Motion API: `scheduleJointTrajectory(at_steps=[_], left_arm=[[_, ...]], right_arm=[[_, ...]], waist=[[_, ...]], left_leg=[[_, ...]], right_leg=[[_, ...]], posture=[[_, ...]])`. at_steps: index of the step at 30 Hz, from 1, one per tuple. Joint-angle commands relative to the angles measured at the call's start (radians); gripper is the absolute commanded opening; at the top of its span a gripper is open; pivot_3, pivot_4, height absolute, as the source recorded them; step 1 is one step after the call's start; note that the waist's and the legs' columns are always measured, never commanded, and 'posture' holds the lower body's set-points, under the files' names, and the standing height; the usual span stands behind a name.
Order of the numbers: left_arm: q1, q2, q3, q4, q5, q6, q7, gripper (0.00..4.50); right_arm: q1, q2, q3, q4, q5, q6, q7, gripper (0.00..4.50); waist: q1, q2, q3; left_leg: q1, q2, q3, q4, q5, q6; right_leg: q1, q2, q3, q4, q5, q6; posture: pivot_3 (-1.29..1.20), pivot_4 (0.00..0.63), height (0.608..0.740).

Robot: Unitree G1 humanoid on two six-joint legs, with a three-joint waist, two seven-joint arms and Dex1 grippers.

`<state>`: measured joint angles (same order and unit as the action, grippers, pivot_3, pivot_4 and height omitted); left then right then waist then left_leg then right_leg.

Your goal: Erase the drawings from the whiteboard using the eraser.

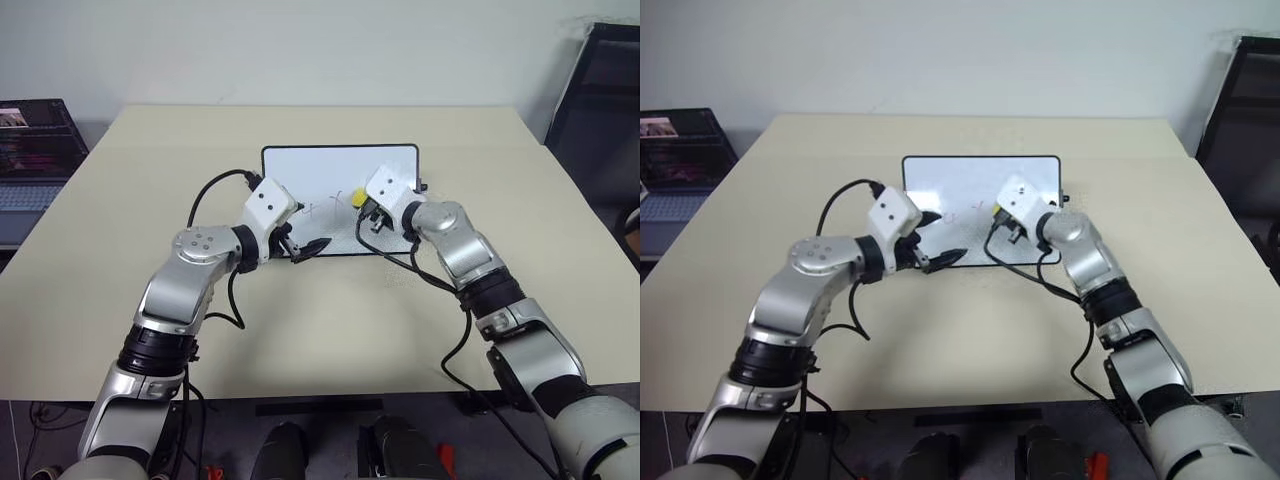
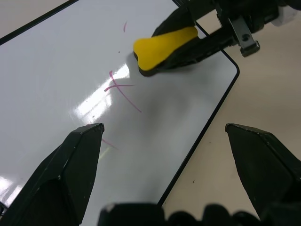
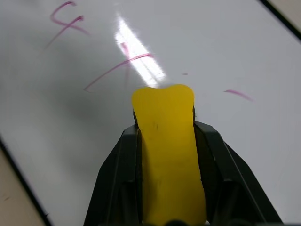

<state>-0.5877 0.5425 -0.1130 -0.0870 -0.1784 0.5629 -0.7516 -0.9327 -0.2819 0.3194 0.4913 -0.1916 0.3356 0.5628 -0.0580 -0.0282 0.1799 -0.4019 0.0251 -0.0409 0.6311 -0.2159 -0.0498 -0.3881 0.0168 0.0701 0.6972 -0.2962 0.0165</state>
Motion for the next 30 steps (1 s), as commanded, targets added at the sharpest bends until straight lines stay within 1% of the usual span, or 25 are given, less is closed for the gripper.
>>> scheduleJointTrajectory(at_steps=[1,5,9,12,17,20,24,30], left_arm=[[-0.004,0.001,0.019,-0.028,-0.006,-0.014,0.007,4.5],[0.003,-0.003,0.016,-0.031,-0.007,-0.014,0.009,4.5],[0.011,-0.004,0.016,-0.038,-0.009,-0.013,0.011,4.5],[0.014,-0.005,0.016,-0.04,-0.009,-0.014,0.012,4.5],[0.019,-0.004,0.018,-0.038,-0.009,-0.018,0.014,4.5],[0.02,-0.003,0.019,-0.035,-0.009,-0.021,0.015,4.5],[0.021,-0.004,0.019,-0.035,-0.01,-0.022,0.019,4.5],[0.029,-0.005,0.017,-0.052,-0.012,-0.012,0.027,4.5]], right_arm=[[-0.019,-0.009,-0.001,-0.007,-0.045,-0.015,-0.046,1.14],[-0.056,-0.007,-0.029,0.045,-0.073,-0.068,-0.149,1.14],[-0.06,-0.012,-0.028,0.075,-0.078,-0.083,-0.154,1.14],[-0.047,-0.016,-0.01,0.064,-0.078,-0.067,-0.107,1.14],[0.005,-0.057,0.047,-0.008,-0.093,-0.021,0.032,1.14],[0.014,-0.068,0.055,-0.028,-0.098,-0.008,0.059,1.14],[-0.02,-0.053,0.036,0.0,-0.1,-0.033,0.022,1.14],[-0.109,-0.005,0.025,0.101,-0.105,-0.124,-0.063,1.14]], waist=[[0.0,0.0,0.0],[0.0,0.0,0.0],[0.001,0.0,0.0],[0.001,0.0,0.0],[0.001,0.0,0.0],[0.0,0.0,0.0],[0.0,0.0,0.0],[-0.005,0.0,0.0]], left_leg=[[0.0,0.0,0.0,0.0,0.0,0.0],[0.0,0.0,0.0,0.0,0.0,0.0],[0.0,0.0,0.001,-0.001,0.0,0.0],[0.0,0.0,0.001,-0.001,0.0,0.0],[0.0,0.0,0.001,-0.001,0.0,0.0],[0.0,0.0,0.0,-0.001,0.0,0.0],[0.001,0.0,0.001,-0.001,0.0,0.0],[0.001,0.0,0.001,-0.001,0.0,0.0]], right_leg=[[0.0,0.0,0.0,0.0,0.0,0.0],[0.0,0.0,0.0,0.0,0.0,0.0],[0.0,0.0,0.0,-0.001,0.0,0.0],[0.0,0.0,0.0,-0.001,0.0,0.0],[0.0,0.0,0.0,-0.001,0.0,0.0],[0.0,0.0,0.0,0.0,0.0,0.0],[0.001,0.0,0.0,0.0,0.0,0.0],[0.0,0.0,0.001,0.0,0.0,0.0]], posture=[[0.0,0.15,0.74],[0.0,0.15,0.74],[0.0,0.15,0.74],[0.0,0.15,0.74],[0.0,0.15,0.74],[0.0,0.15,0.74],[0.0,0.15,0.74],[0.0,0.15,0.74]])
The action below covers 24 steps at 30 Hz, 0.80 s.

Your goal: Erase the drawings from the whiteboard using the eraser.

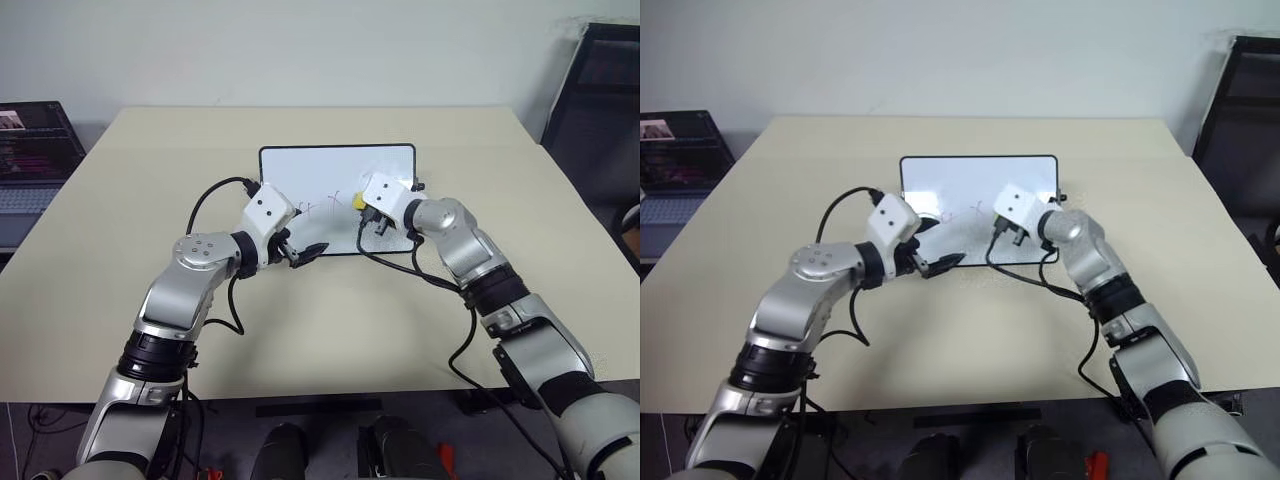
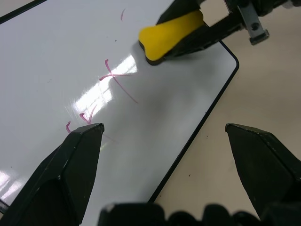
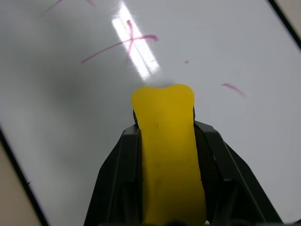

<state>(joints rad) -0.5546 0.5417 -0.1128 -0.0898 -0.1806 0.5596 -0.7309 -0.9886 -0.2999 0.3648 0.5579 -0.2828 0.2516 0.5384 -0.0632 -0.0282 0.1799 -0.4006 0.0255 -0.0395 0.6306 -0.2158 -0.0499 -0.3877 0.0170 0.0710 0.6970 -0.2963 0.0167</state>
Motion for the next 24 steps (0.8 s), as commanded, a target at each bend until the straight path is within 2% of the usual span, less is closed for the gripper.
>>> scheduleJointTrajectory(at_steps=[1,11,16,24], left_arm=[[-0.003,-0.005,0.016,-0.051,-0.009,-0.008,0.008,4.5],[0.006,-0.007,0.015,-0.066,-0.01,-0.001,0.014,4.5],[0.008,-0.007,0.013,-0.067,-0.007,-0.002,0.015,4.5],[0.0,-0.011,0.006,-0.059,-0.007,-0.008,0.008,4.5]], right_arm=[[-0.067,0.022,-0.018,0.052,-0.014,-0.051,-0.04,1.14],[-0.177,0.063,-0.021,0.257,-0.023,-0.121,-0.069,1.14],[-0.186,0.018,-0.03,0.318,-0.023,-0.137,-0.055,1.14],[-0.14,-0.069,-0.062,0.301,-0.014,-0.103,-0.025,1.13]], waist=[[0.0,0.0,0.0],[0.001,0.0,0.0],[0.004,0.0,0.0],[0.014,0.0,0.0]], left_leg=[[0.0,0.0,0.0,0.0,0.0,0.0],[-0.001,0.0,-0.001,-0.002,0.0,0.0],[-0.001,-0.001,-0.001,-0.001,0.0,0.0],[-0.001,-0.002,0.0,0.0,0.0,0.0]], right_leg=[[0.0,0.0,0.0,0.0,0.0,0.0],[-0.001,0.0,0.0,-0.001,0.0,0.0],[0.0,0.0,0.0,-0.001,0.0,0.0],[0.001,-0.001,-0.001,-0.001,0.0,0.0]], posture=[[0.0,0.15,0.74],[0.0,0.15,0.74],[0.0,0.15,0.74],[0.0,0.15,0.74]])
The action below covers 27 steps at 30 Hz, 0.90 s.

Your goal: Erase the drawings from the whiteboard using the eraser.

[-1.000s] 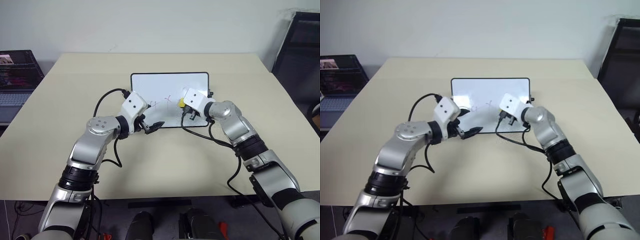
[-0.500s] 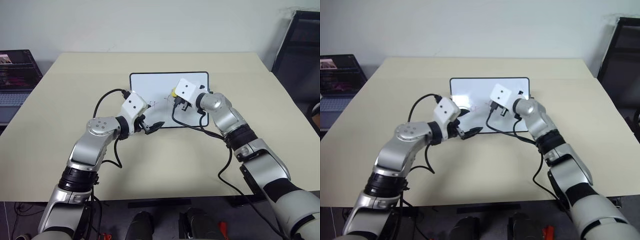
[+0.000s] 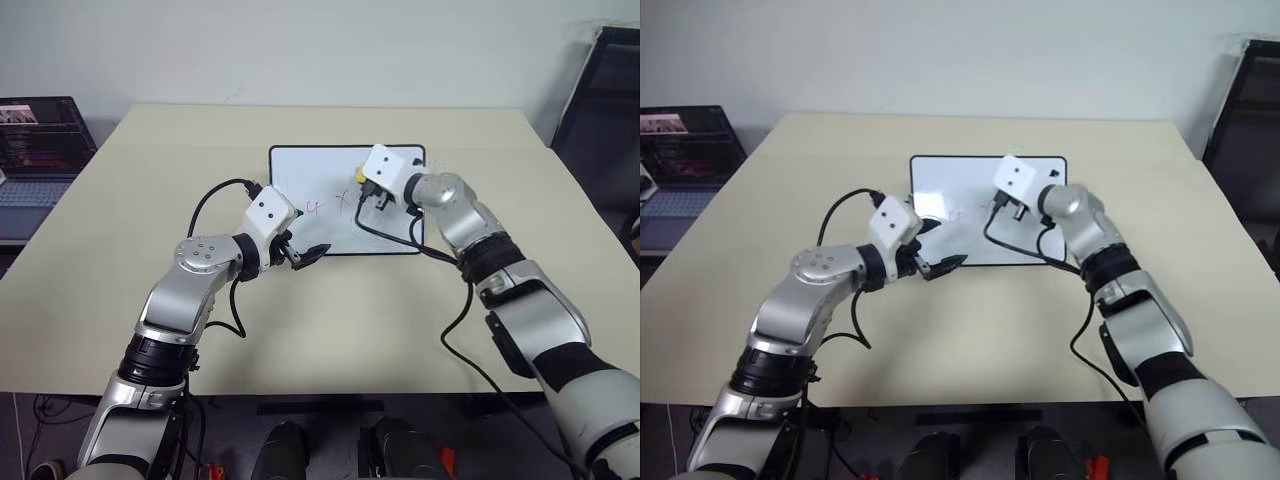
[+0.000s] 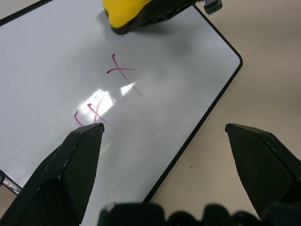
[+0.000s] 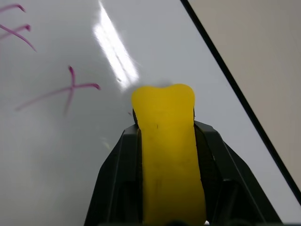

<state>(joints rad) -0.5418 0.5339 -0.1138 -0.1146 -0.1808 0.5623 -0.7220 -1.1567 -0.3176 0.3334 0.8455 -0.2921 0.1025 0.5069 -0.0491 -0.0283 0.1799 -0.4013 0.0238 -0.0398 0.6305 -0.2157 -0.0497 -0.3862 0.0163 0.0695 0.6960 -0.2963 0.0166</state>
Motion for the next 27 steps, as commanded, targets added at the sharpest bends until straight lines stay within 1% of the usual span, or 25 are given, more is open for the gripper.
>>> scheduleJointTrajectory(at_steps=[1,6,9,13,20,27], left_arm=[[-0.014,-0.003,0.006,-0.032,-0.006,-0.012,-0.002,4.5],[-0.019,-0.004,0.006,-0.023,-0.005,-0.017,-0.009,4.5],[-0.019,-0.006,0.004,-0.024,-0.003,-0.017,-0.009,4.5],[-0.021,-0.008,0.004,-0.025,-0.003,-0.016,-0.01,4.5],[-0.018,-0.006,0.008,-0.045,-0.005,-0.002,-0.006,4.5],[-0.006,-0.004,0.011,-0.055,-0.003,0.003,0.001,4.5]], right_arm=[[0.035,-0.061,-0.035,0.007,-0.003,0.052,0.011,1.13],[0.083,-0.099,-0.047,-0.047,-0.005,0.078,0.051,1.13],[0.097,-0.089,-0.046,-0.083,-0.006,0.087,0.056,1.12],[0.091,-0.04,-0.043,-0.106,0.0,0.089,0.049,1.12],[0.067,0.044,-0.023,-0.108,-0.014,0.065,0.047,1.12],[0.03,0.103,-0.007,-0.076,-0.026,0.04,0.027,1.12]], waist=[[0.0,0.0,0.0],[-0.005,0.0,0.0],[-0.008,0.0,0.0],[-0.012,0.0,0.0],[-0.037,0.0,0.0],[-0.038,0.0,0.0]], left_leg=[[0.0,0.0,0.0,0.0,0.0,0.0],[0.001,0.001,0.001,0.0,0.0,0.0],[0.002,0.001,0.001,0.0,0.0,0.0],[0.002,0.001,0.001,0.0,0.0,0.0],[0.002,0.002,0.0,-0.001,0.0,0.0],[0.002,0.002,0.0,-0.001,0.0,0.0]], right_leg=[[0.0,0.0,0.0,0.0,0.0,0.0],[0.0,0.0,0.0,0.0,0.0,0.0],[0.001,0.0,0.001,0.0,0.0,0.0],[0.001,0.0,0.001,0.0,0.0,0.001],[0.0,0.001,0.002,0.0,0.0,0.001],[0.0,0.001,0.002,0.0,0.0,0.001]], posture=[[0.0,0.15,0.74],[0.0,0.15,0.74],[0.0,0.15,0.74],[0.0,0.15,0.74],[0.0,0.15,0.74],[0.0,0.15,0.74]])
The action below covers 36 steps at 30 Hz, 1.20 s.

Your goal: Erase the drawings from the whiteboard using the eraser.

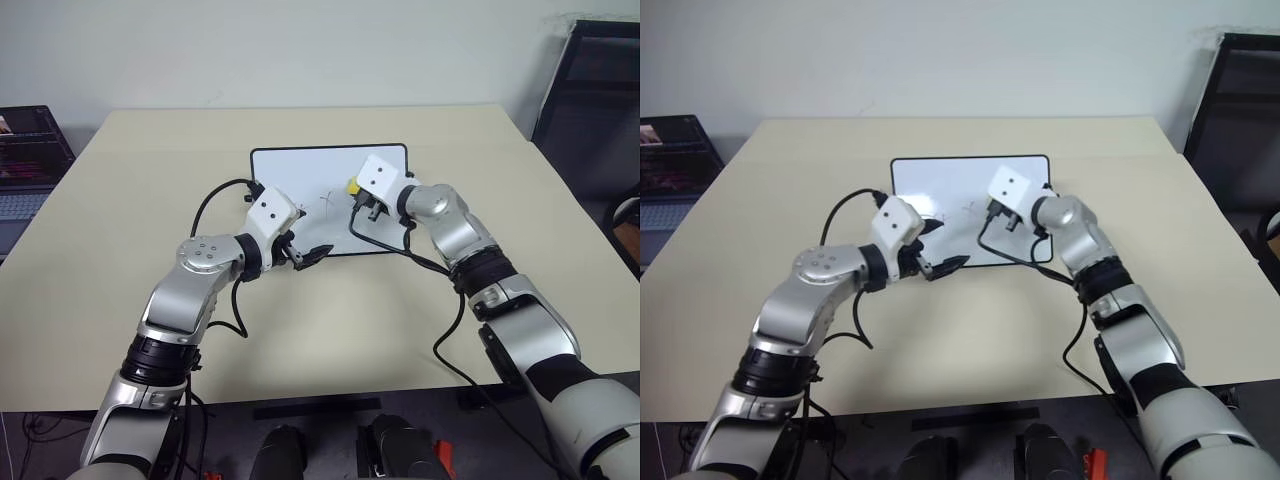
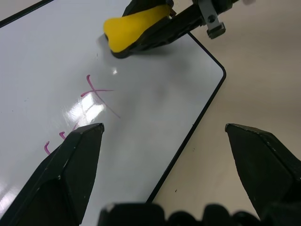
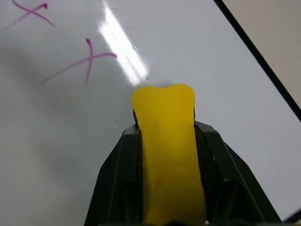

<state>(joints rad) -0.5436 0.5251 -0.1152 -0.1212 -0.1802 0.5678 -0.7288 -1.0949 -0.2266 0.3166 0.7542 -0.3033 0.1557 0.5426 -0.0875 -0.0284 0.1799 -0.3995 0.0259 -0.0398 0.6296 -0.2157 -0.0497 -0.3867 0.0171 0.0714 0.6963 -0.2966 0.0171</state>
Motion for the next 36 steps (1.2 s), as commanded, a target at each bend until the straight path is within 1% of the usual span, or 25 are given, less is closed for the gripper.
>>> scheduleJointTrajectory(at_steps=[1,15,19,23,26,29,31,34,36], left_arm=[[-0.004,0.004,0.012,-0.047,-0.004,-0.003,0.008,4.5],[0.002,-0.006,-0.001,-0.045,0.0,-0.01,0.009,4.5],[-0.003,-0.005,-0.001,-0.043,-0.001,-0.008,0.009,4.5],[0.002,-0.001,0.001,-0.046,-0.001,-0.006,0.006,4.5],[0.005,-0.001,0.004,-0.044,-0.003,-0.007,0.007,4.5],[0.015,0.001,0.016,-0.032,-0.004,-0.015,0.011,4.5],[0.022,-0.003,0.028,-0.025,-0.01,-0.017,0.016,4.5],[0.04,-0.013,0.054,-0.005,-0.02,-0.023,0.035,4.5],[0.068,-0.019,0.076,-0.012,-0.032,-0.03,0.045,4.5]], right_arm=[[-0.036,0.016,0.01,0.021,-0.015,-0.016,-0.01,1.12],[-0.109,0.063,0.021,0.116,-0.025,-0.056,-0.049,1.12],[-0.088,0.04,0.013,0.114,-0.026,-0.053,-0.044,1.12],[-0.053,0.002,0.005,0.068,-0.023,-0.034,-0.026,1.12],[-0.003,-0.038,-0.008,-0.009,-0.016,-0.007,-0.007,1.12],[0.071,-0.069,-0.044,-0.137,0.017,0.027,0.002,1.12],[0.107,-0.058,-0.089,-0.216,0.066,0.054,-0.002,1.12],[0.15,-0.003,-0.181,-0.356,0.182,0.136,-0.006,1.12],[0.192,0.037,-0.249,-0.486,0.275,0.208,-0.011,1.12]], waist=[[0.0,0.0,0.0],[-0.001,0.0,0.0],[0.003,0.0,0.0],[0.005,0.0,0.0],[0.012,0.0,0.0],[0.02,0.0,0.0],[0.025,0.0,0.0],[0.021,0.0,0.001],[0.017,0.001,0.001]], left_leg=[[0.0,0.0,0.0,0.0,0.0,0.0],[-0.001,0.0,0.0,-0.001,0.0,0.0],[-0.001,0.0,-0.001,-0.001,0.0,0.0],[-0.002,-0.001,-0.001,-0.001,0.0,0.0],[-0.002,-0.001,-0.002,-0.001,0.0,0.0],[-0.002,-0.001,-0.002,-0.001,0.0,0.0],[-0.002,-0.001,-0.002,-0.001,0.0,0.0],[-0.003,0.0,-0.002,-0.002,0.0,0.0],[-0.003,0.0,-0.002,-0.002,0.0,0.0]], right_leg=[[0.0,0.0,0.0,0.0,0.0,0.0],[-0.001,0.0,0.001,0.0,0.0,0.0],[-0.001,0.0,0.0,0.0,0.0,-0.001],[-0.001,-0.001,0.0,-0.001,0.0,0.0],[-0.001,-0.001,-0.001,-0.001,0.0,0.0],[-0.001,-0.001,-0.001,-0.001,0.0,0.0],[-0.001,-0.001,-0.001,-0.002,0.0,0.0],[-0.002,0.0,0.0,-0.002,0.0,0.0],[-0.003,0.0,0.0,-0.002,0.0,-0.001]], posture=[[0.0,0.15,0.74],[0.0,0.15,0.74],[0.0,0.15,0.74],[0.0,0.15,0.74],[0.0,0.15,0.74],[0.0,0.15,0.74],[0.0,0.15,0.74],[0.0,0.15,0.74],[0.0,0.15,0.74]])
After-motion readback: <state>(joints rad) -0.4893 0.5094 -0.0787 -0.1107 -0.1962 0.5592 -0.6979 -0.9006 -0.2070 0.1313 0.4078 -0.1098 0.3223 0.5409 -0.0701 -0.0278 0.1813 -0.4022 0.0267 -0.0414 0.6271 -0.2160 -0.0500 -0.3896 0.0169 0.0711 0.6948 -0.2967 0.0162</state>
